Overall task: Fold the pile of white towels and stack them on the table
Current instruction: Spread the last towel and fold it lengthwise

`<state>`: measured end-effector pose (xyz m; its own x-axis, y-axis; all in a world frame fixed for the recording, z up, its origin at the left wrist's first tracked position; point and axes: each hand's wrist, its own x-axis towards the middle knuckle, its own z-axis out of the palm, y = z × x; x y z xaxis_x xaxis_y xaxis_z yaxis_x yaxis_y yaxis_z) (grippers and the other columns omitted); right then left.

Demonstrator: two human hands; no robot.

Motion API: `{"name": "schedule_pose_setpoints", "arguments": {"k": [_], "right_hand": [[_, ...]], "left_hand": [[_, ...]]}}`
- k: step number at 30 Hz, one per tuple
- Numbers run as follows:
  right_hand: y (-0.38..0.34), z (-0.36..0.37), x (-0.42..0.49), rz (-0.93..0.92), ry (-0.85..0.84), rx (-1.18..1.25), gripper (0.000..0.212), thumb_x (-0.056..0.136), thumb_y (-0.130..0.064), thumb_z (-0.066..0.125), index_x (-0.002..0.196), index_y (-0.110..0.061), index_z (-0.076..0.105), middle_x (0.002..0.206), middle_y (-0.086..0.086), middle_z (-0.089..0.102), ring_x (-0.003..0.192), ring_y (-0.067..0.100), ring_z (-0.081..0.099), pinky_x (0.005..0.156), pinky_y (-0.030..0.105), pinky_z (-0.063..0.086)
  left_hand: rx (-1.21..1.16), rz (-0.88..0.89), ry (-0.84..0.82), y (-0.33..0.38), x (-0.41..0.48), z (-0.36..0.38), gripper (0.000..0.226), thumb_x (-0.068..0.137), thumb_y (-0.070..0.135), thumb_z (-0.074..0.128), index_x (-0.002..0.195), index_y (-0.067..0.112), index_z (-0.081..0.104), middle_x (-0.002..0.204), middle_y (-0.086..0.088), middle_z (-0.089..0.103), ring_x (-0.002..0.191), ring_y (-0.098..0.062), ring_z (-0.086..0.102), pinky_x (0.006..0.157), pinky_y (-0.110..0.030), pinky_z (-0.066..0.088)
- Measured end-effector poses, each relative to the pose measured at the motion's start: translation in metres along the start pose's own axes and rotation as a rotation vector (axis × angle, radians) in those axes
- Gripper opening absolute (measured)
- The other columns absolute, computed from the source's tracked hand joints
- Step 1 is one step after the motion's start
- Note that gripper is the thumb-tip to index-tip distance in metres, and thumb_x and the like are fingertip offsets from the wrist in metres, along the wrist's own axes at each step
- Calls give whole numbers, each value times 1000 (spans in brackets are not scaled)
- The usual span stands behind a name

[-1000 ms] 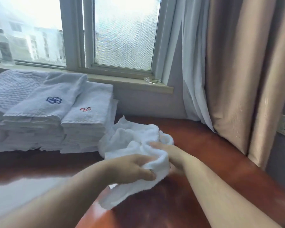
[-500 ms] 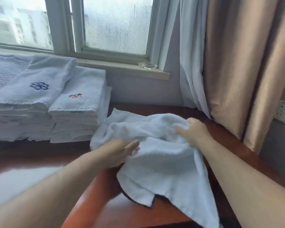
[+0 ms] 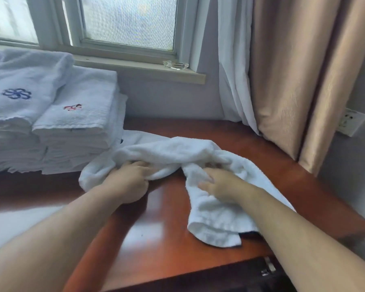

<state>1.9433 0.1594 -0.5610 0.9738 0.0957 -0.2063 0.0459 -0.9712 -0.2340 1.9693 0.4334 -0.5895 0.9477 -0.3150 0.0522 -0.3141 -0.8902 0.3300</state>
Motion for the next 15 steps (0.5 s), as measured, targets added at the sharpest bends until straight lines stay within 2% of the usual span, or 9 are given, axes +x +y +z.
{"name": "schedule_pose_setpoints", "arguments": {"k": [2, 3, 5, 6, 8, 10, 12, 14, 15], "right_hand": [[21, -22, 6, 89, 58, -100, 34, 101, -31, 53, 133, -22, 60, 141, 7, 53, 134, 32, 45, 109, 45, 37], [28, -31, 9, 178, 112, -200, 30, 100, -26, 54, 129, -22, 63, 138, 8, 55, 130, 33, 47, 107, 48, 39], [29, -41, 11, 290, 238, -280, 27, 97, -22, 54, 121, -25, 66, 131, 5, 59, 124, 29, 50, 103, 43, 42], [25, -40, 12, 250, 296, -188, 25, 96, -19, 53, 114, -28, 67, 128, 3, 62, 120, 27, 54, 99, 39, 45], [8, -29, 9, 14, 316, 119, 26, 94, -18, 50, 106, -33, 69, 123, -1, 67, 114, 22, 60, 94, 33, 48], [-10, -8, 3, -128, 208, 215, 29, 96, -36, 50, 121, -32, 65, 128, -4, 64, 121, 18, 56, 100, 34, 44], [-18, 7, 3, -126, 249, 54, 41, 96, -53, 47, 130, -32, 56, 132, -5, 57, 126, 18, 50, 105, 43, 39], [-14, 8, 8, -113, 314, -61, 33, 96, -45, 50, 126, -33, 53, 128, -4, 55, 122, 22, 48, 101, 44, 39], [-9, 4, 10, -111, 286, -70, 26, 93, -35, 54, 120, -33, 54, 125, -3, 55, 119, 23, 50, 99, 42, 41]], "left_hand": [[-55, 22, 34, -6, -5, -13, 38, 82, 17, 49, 106, 29, 75, 126, 9, 68, 129, -20, 54, 106, -39, 44], [-64, 8, 39, -5, -8, -21, 33, 76, 26, 48, 94, 24, 75, 109, 9, 73, 115, -19, 63, 97, -35, 49], [-167, -21, 57, -1, -14, -38, 50, 55, 56, 44, 83, 28, 74, 80, 15, 71, 83, -9, 65, 74, -26, 50], [-242, -41, 59, 0, -16, -44, 54, 47, 62, 43, 79, 32, 74, 68, 17, 66, 67, -2, 61, 61, -21, 46], [-338, -105, 6, 0, -16, -50, 48, 53, 59, 48, 75, 25, 73, 52, 15, 57, 44, -2, 52, 42, -21, 39], [-279, -116, -54, -2, -15, -47, 45, 73, 51, 45, 78, 14, 69, 57, 10, 59, 51, -5, 56, 49, -25, 45], [-199, -120, -77, -3, -17, -38, 53, 93, 58, 42, 72, 16, 67, 69, 10, 65, 71, -8, 62, 67, -29, 47], [-170, -97, -86, -1, -22, -34, 60, 95, 66, 38, 66, 24, 70, 76, 11, 69, 79, -6, 63, 76, -30, 46], [-187, -50, -130, 1, -25, -35, 55, 93, 67, 39, 70, 31, 73, 81, 13, 71, 82, -5, 64, 81, -31, 47]]}}
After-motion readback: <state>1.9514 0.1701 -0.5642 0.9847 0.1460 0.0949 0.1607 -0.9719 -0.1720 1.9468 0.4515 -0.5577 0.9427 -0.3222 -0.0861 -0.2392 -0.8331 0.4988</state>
